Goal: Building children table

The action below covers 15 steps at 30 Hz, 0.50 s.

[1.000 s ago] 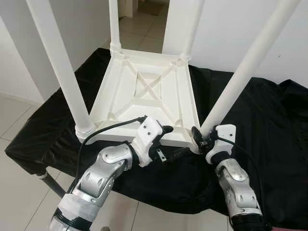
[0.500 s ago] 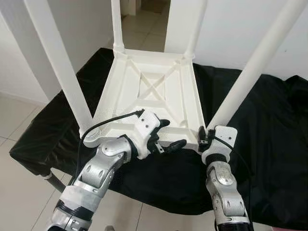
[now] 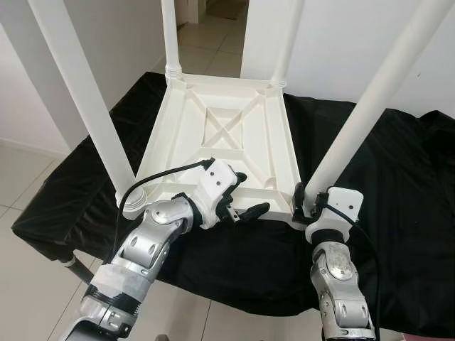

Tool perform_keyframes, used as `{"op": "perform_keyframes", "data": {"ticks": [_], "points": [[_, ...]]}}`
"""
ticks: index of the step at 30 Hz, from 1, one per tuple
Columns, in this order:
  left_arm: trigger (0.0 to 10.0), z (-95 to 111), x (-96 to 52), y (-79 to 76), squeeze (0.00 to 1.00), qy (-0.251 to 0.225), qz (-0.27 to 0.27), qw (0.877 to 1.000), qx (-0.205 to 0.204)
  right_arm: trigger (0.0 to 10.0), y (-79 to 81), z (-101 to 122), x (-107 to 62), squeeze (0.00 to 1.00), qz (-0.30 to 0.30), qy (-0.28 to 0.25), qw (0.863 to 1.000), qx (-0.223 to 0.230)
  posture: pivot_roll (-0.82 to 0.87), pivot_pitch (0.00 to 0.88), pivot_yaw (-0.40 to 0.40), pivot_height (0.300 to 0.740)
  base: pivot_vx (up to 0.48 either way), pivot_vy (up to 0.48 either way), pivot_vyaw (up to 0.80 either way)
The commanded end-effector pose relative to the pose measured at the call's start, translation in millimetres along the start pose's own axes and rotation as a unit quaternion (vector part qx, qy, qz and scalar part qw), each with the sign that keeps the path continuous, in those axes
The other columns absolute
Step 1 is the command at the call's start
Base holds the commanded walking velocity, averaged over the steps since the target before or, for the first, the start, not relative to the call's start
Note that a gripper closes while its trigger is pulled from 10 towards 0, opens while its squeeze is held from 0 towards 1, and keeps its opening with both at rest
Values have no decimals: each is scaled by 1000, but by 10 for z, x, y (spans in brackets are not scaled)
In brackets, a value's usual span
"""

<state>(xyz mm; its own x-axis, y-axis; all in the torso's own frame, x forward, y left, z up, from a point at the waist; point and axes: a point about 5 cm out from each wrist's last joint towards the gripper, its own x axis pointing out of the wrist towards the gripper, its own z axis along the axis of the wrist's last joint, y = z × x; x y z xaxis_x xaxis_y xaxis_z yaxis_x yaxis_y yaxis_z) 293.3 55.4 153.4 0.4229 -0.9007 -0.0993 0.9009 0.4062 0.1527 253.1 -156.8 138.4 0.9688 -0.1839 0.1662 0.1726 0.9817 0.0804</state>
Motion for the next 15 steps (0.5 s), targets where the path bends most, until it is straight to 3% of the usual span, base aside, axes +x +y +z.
{"op": "perform_keyframes", "data": {"ticks": [1,2,15], "points": [[10000,-43,5,73,0,18,44,999,7,10000,-24,110,-31,1000,9,-34,999,14,-96,0,-15,740,0,0,0],[10000,-65,12,90,0,28,49,998,13,10000,-28,127,-42,0,14,-38,999,18,-96,0,-15,740,0,0,0],[10000,-320,-4,193,0,124,70,989,26,10000,-68,168,-105,0,41,-51,997,28,-90,0,-13,740,0,0,0]]}}
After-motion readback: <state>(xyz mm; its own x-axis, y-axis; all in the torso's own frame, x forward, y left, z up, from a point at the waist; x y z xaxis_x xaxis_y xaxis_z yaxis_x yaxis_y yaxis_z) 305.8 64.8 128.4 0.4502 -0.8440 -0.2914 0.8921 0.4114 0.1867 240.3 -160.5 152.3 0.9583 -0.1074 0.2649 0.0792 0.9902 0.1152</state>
